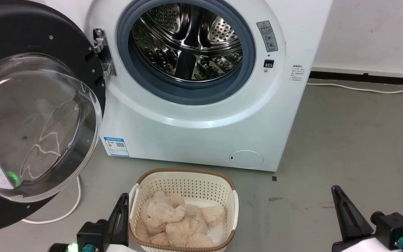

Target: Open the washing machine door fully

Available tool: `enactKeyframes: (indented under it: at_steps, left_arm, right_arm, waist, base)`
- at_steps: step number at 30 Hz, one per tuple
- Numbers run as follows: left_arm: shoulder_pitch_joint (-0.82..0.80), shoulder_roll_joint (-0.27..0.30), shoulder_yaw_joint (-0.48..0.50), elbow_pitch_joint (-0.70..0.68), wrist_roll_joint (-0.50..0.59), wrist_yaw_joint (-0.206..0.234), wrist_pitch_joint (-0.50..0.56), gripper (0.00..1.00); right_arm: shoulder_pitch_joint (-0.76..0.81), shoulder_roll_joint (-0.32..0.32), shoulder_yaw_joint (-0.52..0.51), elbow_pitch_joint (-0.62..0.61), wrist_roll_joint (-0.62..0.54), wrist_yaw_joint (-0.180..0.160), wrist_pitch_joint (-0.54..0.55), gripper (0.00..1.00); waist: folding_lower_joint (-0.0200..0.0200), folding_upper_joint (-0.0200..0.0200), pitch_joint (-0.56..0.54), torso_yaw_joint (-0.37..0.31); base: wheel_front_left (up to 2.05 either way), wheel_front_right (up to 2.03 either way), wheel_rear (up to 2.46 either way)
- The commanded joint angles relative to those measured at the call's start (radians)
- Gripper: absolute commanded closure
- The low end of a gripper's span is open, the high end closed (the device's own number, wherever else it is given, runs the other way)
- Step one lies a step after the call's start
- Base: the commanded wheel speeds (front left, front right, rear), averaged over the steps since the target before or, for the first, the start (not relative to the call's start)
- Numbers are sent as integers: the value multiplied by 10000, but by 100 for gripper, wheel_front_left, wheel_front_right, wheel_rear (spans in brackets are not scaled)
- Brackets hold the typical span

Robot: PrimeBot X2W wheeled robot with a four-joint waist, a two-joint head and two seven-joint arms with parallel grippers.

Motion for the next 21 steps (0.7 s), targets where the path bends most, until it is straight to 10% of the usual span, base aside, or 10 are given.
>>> enactKeyframes:
  at_steps: [1,21]
  left_arm:
    - [-173,-58,108,-41,118,-42,75,100]
    - [-339,-293,542,-135,507,-319,482,100]
  right_arm:
    - [-172,14,34,24,-89,-4,43,100]
    - [-387,20,139,58,-246,-5,384,100]
  waist:
    - [0,0,5,-8]
    - [0,0,65,-101]
  base:
    - [0,0,0]
    - [0,0,0]
